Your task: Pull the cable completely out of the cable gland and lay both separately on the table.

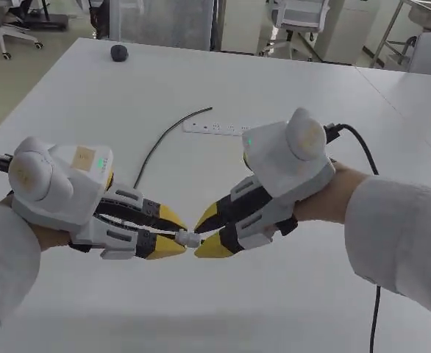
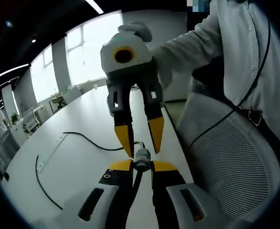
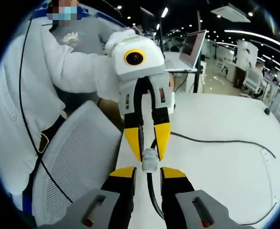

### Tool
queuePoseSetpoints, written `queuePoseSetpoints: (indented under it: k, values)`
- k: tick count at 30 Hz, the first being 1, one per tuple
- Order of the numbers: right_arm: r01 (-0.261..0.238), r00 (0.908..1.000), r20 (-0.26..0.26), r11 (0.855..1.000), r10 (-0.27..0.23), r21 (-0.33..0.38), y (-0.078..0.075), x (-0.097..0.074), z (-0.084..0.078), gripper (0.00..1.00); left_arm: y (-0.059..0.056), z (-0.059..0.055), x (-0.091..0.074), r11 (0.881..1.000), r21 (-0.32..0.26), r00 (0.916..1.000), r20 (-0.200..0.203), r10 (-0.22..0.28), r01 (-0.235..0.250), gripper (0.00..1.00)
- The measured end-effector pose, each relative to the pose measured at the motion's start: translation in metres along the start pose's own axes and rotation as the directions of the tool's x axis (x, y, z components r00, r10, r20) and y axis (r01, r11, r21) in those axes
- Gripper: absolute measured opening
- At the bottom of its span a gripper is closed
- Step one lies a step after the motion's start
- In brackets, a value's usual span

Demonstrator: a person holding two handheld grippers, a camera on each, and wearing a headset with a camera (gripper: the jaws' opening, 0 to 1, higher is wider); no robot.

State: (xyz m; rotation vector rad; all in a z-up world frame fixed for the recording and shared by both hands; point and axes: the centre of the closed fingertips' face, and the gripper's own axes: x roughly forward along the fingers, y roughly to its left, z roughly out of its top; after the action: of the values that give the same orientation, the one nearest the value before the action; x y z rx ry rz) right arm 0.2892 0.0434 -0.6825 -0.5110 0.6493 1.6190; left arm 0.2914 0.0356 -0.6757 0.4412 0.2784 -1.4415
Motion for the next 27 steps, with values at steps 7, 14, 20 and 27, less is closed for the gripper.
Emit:
queuePoseSetpoints:
  k: [7,14,20,27]
  values:
    - [-0.068,0.9976,-0.009,0.997,0.069,0.04,0.008,0.002,-0.001,0.17,-0.004,0.002,0.001,0.999,0.031,0.9999,-0.003,-0.017,0.017,0.14]
    - [-0.109,0.9939,-0.012,0.991,0.11,0.08,0.012,0.003,0.0,0.12,-0.008,0.004,0.001,0.998,0.058,0.9994,-0.013,-0.032,0.033,0.14]
    - [-0.122,0.992,-0.015,0.985,0.125,0.121,0.015,0.003,0.0,0.08,-0.011,0.005,0.003,0.996,0.073,0.999,-0.017,-0.042,0.043,0.14]
    - [-0.084,0.9955,-0.038,0.995,0.087,0.059,0.013,0.005,-0.002,0.07,-0.01,0.002,0.002,0.998,0.052,0.9991,-0.018,-0.039,0.04,0.14]
